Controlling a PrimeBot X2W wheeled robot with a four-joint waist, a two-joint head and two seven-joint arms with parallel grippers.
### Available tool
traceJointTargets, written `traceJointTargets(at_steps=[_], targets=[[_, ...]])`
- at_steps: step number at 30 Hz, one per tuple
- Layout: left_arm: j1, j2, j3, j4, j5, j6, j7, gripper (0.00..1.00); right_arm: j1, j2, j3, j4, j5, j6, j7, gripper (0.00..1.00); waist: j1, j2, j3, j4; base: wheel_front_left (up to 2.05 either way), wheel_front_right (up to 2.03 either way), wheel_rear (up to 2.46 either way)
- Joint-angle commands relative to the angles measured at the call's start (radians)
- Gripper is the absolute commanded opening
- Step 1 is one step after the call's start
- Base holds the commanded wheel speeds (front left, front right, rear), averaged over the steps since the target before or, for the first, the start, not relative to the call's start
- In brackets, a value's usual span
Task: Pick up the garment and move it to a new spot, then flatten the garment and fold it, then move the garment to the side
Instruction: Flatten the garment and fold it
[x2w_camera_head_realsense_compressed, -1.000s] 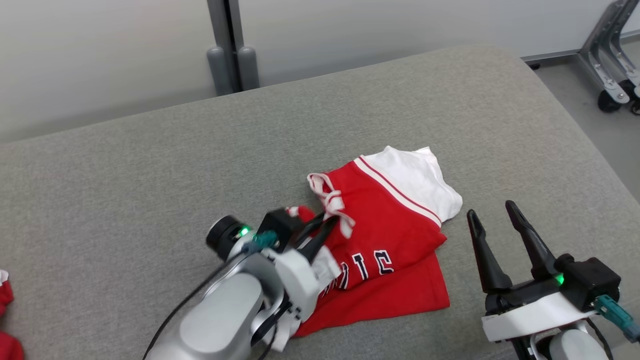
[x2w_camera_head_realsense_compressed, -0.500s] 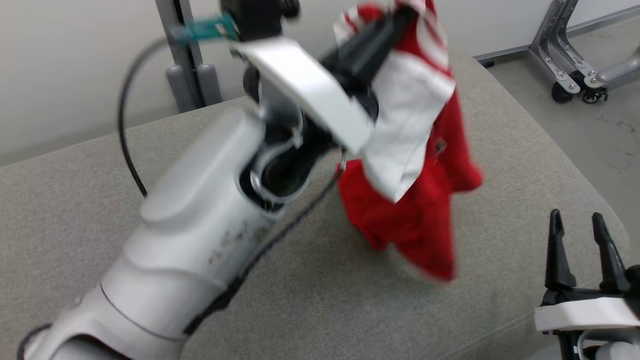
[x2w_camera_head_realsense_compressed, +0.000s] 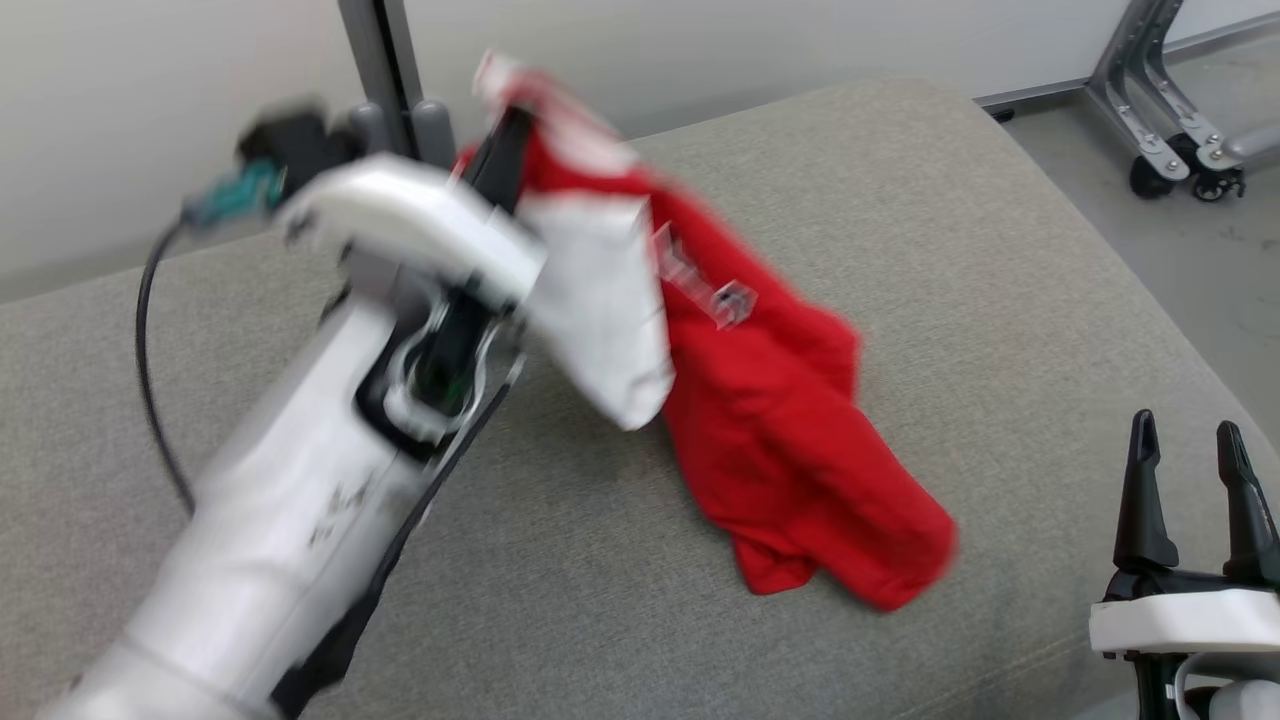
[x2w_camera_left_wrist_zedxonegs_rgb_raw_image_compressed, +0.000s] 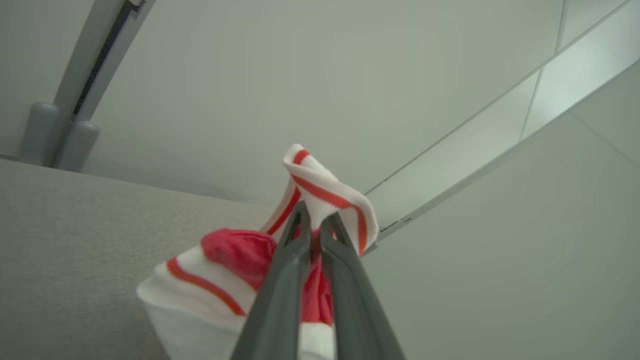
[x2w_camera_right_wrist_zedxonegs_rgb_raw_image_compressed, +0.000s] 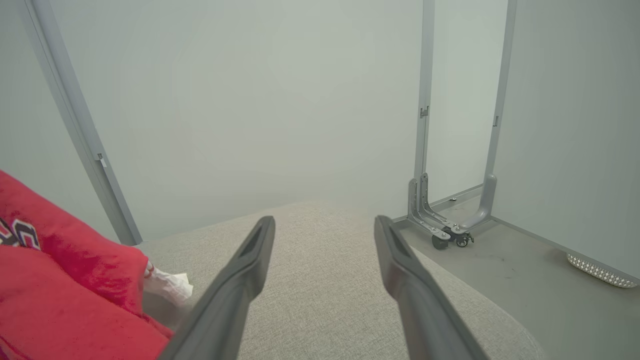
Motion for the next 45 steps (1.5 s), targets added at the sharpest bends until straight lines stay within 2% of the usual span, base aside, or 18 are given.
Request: traceJointTargets(at_steps=[1,7,8,9,10,11,13,14,19,23,25,28,35,45], targets=[[0.066,0.027,-0.007,0.021,-0.003,0.002,-0.006,0.00,0.003,-0.001,0.002,0.000,0.004,0.000,-0.001,1.00,0.0000,0.0000,0.010,0.013,0.00,0.00,0.00],[0.225,0.104,-0.040,0.114,0.062,-0.071,-0.104,0.00,-0.026,-0.001,0.022,0.001,-0.004,0.000,-0.001,1.00,0.0000,0.0000,0.053,0.040,0.00,0.00,0.00],[0.235,0.106,-0.040,0.133,0.078,-0.083,-0.124,0.05,-0.029,-0.001,0.024,0.002,-0.005,0.000,-0.001,1.00,0.0000,0.0000,0.060,0.045,0.00,0.00,0.00],[0.236,0.110,-0.045,0.153,0.108,-0.092,-0.142,0.27,-0.032,-0.001,0.028,0.002,-0.006,0.000,-0.001,1.00,0.0000,0.0000,0.066,0.052,0.00,0.00,0.00],[0.239,0.113,-0.044,0.176,0.135,-0.093,-0.156,0.61,-0.033,-0.001,0.034,0.004,-0.007,0.000,-0.001,1.00,0.0000,0.0000,0.072,0.058,0.00,0.00,0.00],[0.241,0.113,-0.048,0.194,0.172,-0.097,-0.164,1.00,-0.034,-0.002,0.037,0.005,-0.010,0.000,-0.001,1.00,0.0000,0.0000,0.077,0.067,0.00,0.00,0.00],[0.247,0.106,-0.014,0.223,0.238,-0.080,-0.171,1.00,-0.035,-0.002,0.042,0.009,-0.017,0.000,-0.001,1.00,0.0000,0.0000,0.086,0.084,0.00,0.00,0.00],[0.247,0.106,-0.014,0.223,0.238,-0.080,-0.171,1.00,-0.035,-0.002,0.042,0.009,-0.017,0.000,-0.001,1.00,0.0000,0.0000,0.086,0.084,0.00,0.00,0.00],[0.330,0.097,0.158,0.153,0.525,-0.041,-0.171,1.00,-0.037,-0.001,0.044,0.010,-0.023,0.000,-0.001,1.00,0.0000,0.0000,0.101,0.128,0.00,0.00,0.00],[0.461,0.042,0.304,0.051,0.699,-0.056,-0.171,1.00,-0.036,-0.002,0.058,0.021,-0.029,0.000,-0.001,1.00,0.0000,0.0000,0.095,0.153,0.00,0.00,0.00],[0.519,0.017,0.310,0.051,0.762,-0.074,-0.171,1.00,-0.040,-0.002,0.069,0.023,-0.030,0.000,-0.001,1.00,0.0000,0.0000,0.091,0.155,0.00,0.00,0.00],[0.558,-0.001,0.269,0.102,0.833,-0.096,-0.171,1.00,-0.044,-0.002,0.078,0.023,-0.030,0.000,-0.001,1.00,0.0000,0.0000,0.090,0.155,0.00,0.00,0.00],[0.512,-0.047,0.289,0.198,0.884,-0.115,-0.172,1.00,-0.045,-0.002,0.089,0.022,-0.042,0.000,-0.001,1.00,0.0000,0.0000,0.102,0.142,0.00,0.00,0.00],[0.444,-0.071,0.333,0.322,0.928,-0.150,-0.171,1.00,-0.051,-0.012,0.090,0.026,-0.038,0.000,-0.001,1.00,0.0000,0.0000,0.116,0.100,0.00,0.00,0.00]])
